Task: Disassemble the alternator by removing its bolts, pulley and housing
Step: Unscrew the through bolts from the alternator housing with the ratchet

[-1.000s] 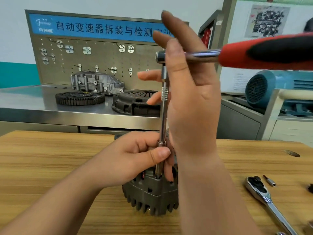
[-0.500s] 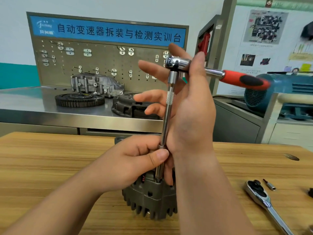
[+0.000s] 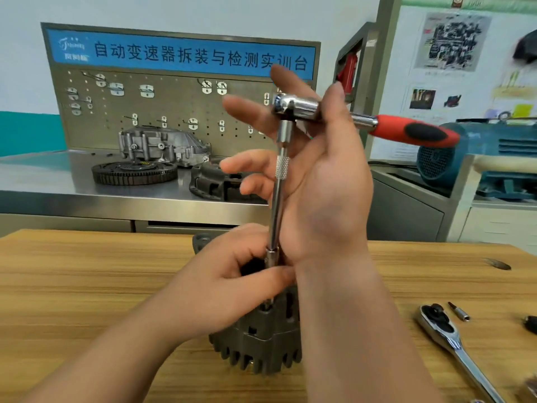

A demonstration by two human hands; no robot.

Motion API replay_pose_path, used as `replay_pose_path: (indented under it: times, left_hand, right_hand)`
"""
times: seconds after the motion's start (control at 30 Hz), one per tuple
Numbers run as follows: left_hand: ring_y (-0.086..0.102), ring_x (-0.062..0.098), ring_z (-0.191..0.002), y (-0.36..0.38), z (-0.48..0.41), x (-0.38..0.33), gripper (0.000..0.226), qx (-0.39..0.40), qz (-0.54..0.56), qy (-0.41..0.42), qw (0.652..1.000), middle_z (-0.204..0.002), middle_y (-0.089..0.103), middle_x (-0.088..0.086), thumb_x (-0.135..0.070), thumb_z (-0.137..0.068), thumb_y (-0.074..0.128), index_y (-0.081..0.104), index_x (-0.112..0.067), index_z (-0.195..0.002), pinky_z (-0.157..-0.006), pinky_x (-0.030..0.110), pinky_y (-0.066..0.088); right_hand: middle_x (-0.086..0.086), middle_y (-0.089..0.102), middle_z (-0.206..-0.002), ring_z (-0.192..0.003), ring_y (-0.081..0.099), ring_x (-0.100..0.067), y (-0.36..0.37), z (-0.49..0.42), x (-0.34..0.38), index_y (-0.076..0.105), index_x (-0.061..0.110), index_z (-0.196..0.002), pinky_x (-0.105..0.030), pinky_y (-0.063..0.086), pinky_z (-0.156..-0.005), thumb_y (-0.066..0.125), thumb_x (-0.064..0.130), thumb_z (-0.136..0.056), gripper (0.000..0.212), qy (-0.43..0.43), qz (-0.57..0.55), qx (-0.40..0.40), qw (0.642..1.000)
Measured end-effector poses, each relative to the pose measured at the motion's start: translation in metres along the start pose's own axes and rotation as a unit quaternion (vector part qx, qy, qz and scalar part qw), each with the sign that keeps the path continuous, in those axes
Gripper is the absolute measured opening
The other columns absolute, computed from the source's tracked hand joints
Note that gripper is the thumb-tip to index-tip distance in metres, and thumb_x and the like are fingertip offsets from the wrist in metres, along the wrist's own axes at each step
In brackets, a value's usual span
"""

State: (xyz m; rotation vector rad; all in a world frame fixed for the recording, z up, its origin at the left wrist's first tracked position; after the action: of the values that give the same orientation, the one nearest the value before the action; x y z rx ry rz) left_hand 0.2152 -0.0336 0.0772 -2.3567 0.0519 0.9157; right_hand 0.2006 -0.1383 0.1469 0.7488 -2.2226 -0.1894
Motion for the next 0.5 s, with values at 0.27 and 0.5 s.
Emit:
replay_pose_path:
  times: [0.27, 0.5]
  left_hand:
    - [0.043, 0.007, -0.076, 0.000, -0.015, -0.016, 0.020, -0.089, -0.286, 0.076, 0.951, -0.068, 0.051, -0.007, -0.035, -0.070, 0.049, 0.048, -0.023, -0.054, -0.070, 0.019, 0.034]
    - [0.055, 0.012, -0.061, 0.010, -0.019, -0.016, 0.006, -0.022, -0.094, -0.081, 0.992, -0.065, 0.058, 0.002, -0.017, -0.067, 0.052, 0.057, -0.014, -0.070, -0.061, 0.041, 0.050]
  right_hand:
    - [-0.005, 0.072, -0.081, -0.050, 0.063, -0.014, -0.006, -0.003, 0.001, 0.057, 0.015, -0.107, -0.020, 0.041, -0.044, 0.018, 0.047, -0.102, 0.050, 0.065, -0.062, 0.041, 0.995]
    - [-0.004, 0.073, -0.082, -0.053, 0.065, -0.014, -0.007, -0.003, 0.000, 0.057, 0.016, -0.106, -0.020, 0.045, -0.044, 0.020, 0.046, -0.102, 0.048, 0.079, -0.108, 0.060, 0.989]
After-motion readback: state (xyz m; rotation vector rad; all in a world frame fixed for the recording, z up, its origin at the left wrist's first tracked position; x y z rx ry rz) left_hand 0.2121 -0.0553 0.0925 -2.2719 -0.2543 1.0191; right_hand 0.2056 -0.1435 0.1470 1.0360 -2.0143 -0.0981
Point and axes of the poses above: each hand's wrist, its own z-axis away from the middle knuckle, its own y-axis out of the palm, x = y × z, the point moved 1 cm from there along -z, towards the middle knuckle
